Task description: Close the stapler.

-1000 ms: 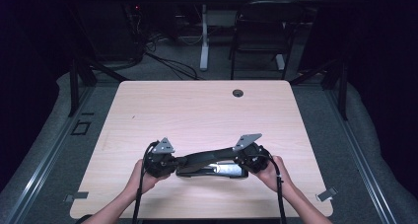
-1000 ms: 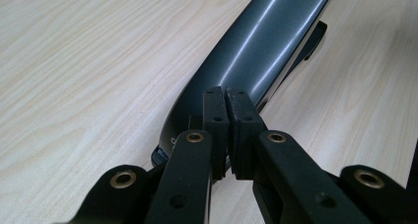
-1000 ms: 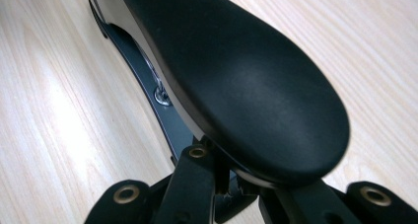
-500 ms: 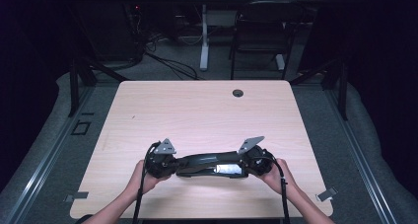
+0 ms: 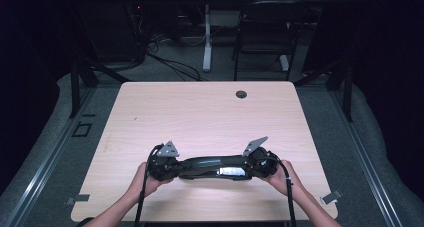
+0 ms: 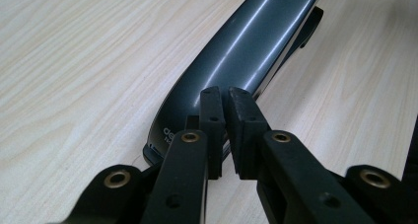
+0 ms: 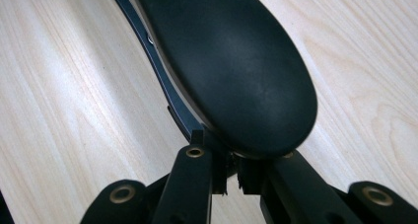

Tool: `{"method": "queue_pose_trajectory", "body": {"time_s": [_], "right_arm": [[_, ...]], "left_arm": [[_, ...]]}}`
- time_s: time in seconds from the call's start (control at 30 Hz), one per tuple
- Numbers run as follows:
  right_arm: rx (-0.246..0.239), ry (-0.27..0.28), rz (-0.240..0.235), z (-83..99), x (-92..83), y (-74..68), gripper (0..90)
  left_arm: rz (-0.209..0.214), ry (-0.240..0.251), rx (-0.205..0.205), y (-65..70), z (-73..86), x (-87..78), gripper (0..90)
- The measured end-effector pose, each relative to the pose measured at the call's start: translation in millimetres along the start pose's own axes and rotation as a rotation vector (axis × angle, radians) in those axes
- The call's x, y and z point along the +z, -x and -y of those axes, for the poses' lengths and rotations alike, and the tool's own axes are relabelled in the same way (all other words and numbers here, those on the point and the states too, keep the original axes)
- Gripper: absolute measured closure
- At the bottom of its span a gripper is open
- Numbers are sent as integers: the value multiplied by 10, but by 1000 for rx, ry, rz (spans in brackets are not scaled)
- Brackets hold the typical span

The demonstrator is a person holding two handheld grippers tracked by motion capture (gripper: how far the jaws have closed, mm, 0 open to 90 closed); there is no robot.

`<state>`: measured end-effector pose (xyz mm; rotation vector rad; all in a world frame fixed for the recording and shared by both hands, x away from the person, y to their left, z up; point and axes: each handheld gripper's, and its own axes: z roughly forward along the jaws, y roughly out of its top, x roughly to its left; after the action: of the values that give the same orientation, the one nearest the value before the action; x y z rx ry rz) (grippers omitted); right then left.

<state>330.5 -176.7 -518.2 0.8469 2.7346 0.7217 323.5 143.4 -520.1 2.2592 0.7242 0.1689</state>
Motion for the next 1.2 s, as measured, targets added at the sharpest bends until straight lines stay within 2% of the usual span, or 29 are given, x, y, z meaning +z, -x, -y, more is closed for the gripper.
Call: {"method": "queue_pose_trajectory", "body": {"time_s": [0.03,0.07,0.1,0.13,0.2,0.27,0.3,0.43,0.57,0.67,0.83,1.0,1.2], "right_arm": [[3,-12,0,-2,-13,5,857],[8,-2,-1,3,-10,12,857],[6,-17,0,5,-28,32,851],[13,-6,-2,16,-36,45,849],[35,13,4,41,-68,97,849],[55,25,29,75,-118,173,850],[63,27,37,82,-140,198,850],[110,126,86,66,-339,255,852],[110,226,89,-1,-512,182,853],[77,237,65,-59,-555,83,851],[26,189,40,-118,-489,-26,857],[39,197,19,-106,-475,-15,870],[24,137,22,-99,-409,-16,882]], "left_arm": [[0,-1,-1,-3,0,0,819],[-1,-6,-11,-9,-4,2,795],[-7,-14,-18,-19,-10,2,718],[-19,-17,-29,-29,-15,0,644],[-40,-10,-52,-55,-23,-19,537],[-62,-3,-81,-88,-26,-46,424],[-69,-2,-90,-110,-25,-62,394],[-88,15,-131,-174,-11,-96,287],[-97,24,-146,-208,-8,-125,218],[-108,30,-157,-219,-6,-132,180],[-119,40,-175,-242,0,-148,143],[-125,39,-185,-262,8,-151,136],[-114,41,-182,-253,6,-146,126]]}}
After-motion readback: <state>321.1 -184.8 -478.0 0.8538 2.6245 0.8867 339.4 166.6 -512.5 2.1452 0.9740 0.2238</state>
